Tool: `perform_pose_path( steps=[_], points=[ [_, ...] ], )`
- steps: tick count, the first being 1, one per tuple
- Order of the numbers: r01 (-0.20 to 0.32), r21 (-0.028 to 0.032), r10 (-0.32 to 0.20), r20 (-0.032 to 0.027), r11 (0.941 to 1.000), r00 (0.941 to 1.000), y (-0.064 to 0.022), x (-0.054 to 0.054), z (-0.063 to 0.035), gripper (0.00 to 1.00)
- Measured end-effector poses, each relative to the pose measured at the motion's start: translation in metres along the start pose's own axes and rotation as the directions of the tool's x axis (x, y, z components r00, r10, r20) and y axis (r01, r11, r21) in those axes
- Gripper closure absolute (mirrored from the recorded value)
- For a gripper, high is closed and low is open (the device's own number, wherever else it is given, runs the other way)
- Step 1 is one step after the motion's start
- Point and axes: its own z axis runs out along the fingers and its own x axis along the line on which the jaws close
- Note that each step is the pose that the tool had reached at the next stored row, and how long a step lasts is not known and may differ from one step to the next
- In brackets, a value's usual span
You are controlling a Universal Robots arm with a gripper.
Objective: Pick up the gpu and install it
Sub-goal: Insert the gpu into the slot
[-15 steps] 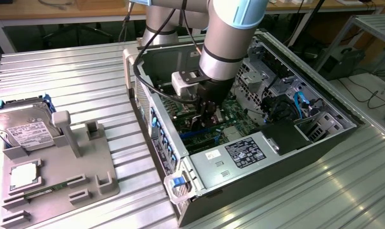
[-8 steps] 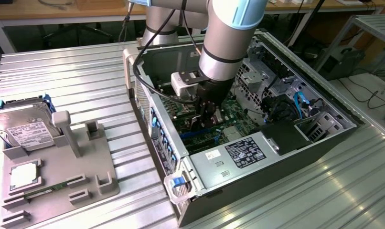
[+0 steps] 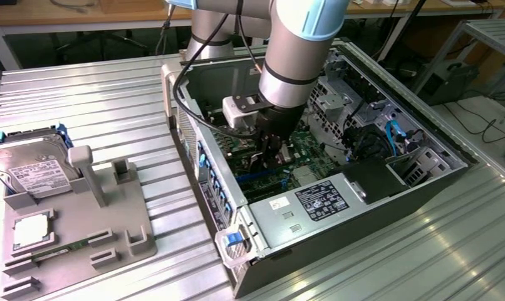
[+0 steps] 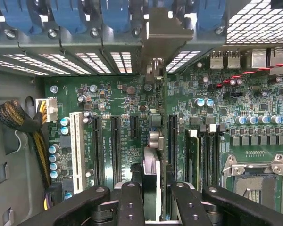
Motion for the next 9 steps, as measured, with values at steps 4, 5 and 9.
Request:
perform_pose_path(
  steps=[4,5,9],
  points=[
    [0.002,-0.0002,-0.002,-0.0003,1.0,1.0,0.0005,0.0001,0.0021,0.72],
    [0.002,-0.0002,-0.002,-0.0002,1.0,1.0,0.0005,0.0001,0.0024,0.72],
    [0.004,-0.0003,-0.004,-0.0002,1.0,1.0,0.0006,0.0001,0.0034,0.72]
  ],
)
